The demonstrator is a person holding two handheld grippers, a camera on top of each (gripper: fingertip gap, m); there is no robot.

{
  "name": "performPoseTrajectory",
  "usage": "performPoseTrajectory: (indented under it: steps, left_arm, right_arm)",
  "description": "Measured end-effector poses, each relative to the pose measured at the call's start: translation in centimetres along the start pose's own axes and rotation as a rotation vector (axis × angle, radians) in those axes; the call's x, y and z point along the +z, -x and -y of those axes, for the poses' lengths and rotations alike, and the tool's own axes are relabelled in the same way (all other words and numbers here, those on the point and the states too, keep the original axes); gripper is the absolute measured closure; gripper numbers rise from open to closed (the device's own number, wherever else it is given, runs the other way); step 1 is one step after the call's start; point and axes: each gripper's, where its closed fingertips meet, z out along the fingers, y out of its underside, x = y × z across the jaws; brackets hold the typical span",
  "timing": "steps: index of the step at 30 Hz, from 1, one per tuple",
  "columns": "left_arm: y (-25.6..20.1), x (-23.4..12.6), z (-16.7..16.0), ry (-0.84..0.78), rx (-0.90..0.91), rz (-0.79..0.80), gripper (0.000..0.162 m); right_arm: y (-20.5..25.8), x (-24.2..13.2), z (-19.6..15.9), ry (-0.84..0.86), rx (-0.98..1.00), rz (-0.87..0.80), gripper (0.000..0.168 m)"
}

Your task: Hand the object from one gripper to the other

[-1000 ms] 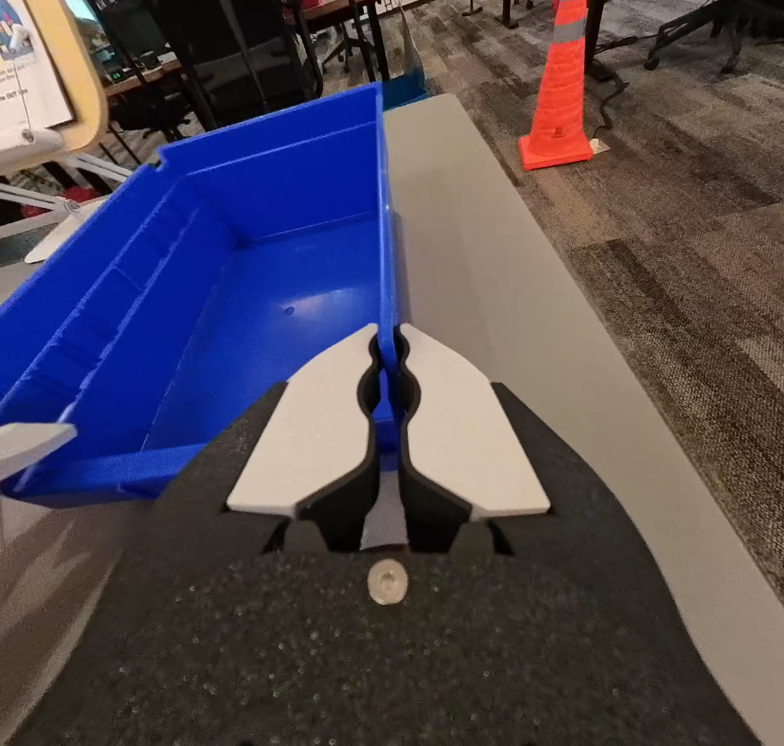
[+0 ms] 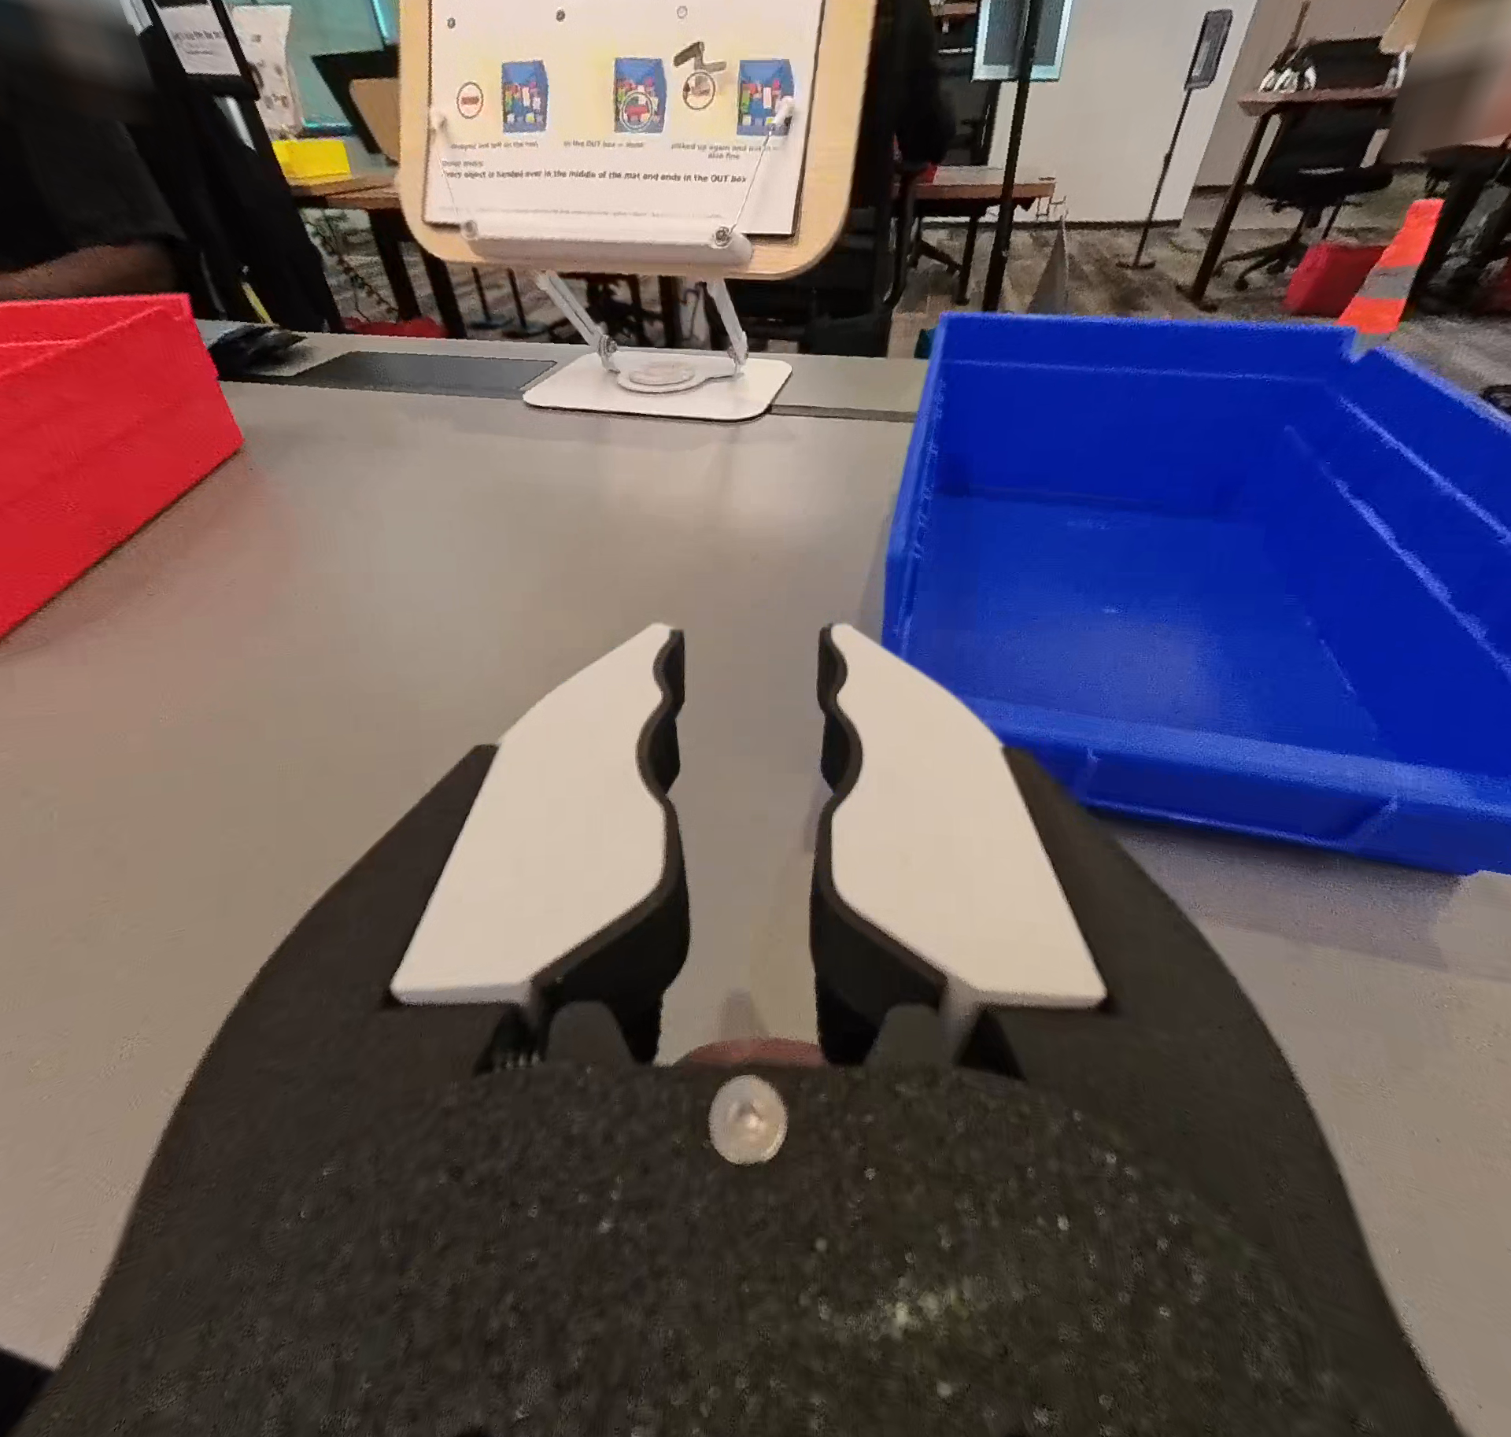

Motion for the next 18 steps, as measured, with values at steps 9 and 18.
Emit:
performPoseTrajectory:
  steps: [9,18]
  left_arm:
    - [2.1,3.8,3.9,0.047,-0.178,-0.031,0.146]
    - [3.4,5.0,5.1,0.132,-0.018,0.030,0.158]
  right_arm:
    - [-2.5,0.3,-0.8,0.028,0.156,0.033,0.138]
    - [-2.9,0.3,-1.0,0.034,0.225,0.047,0.140]
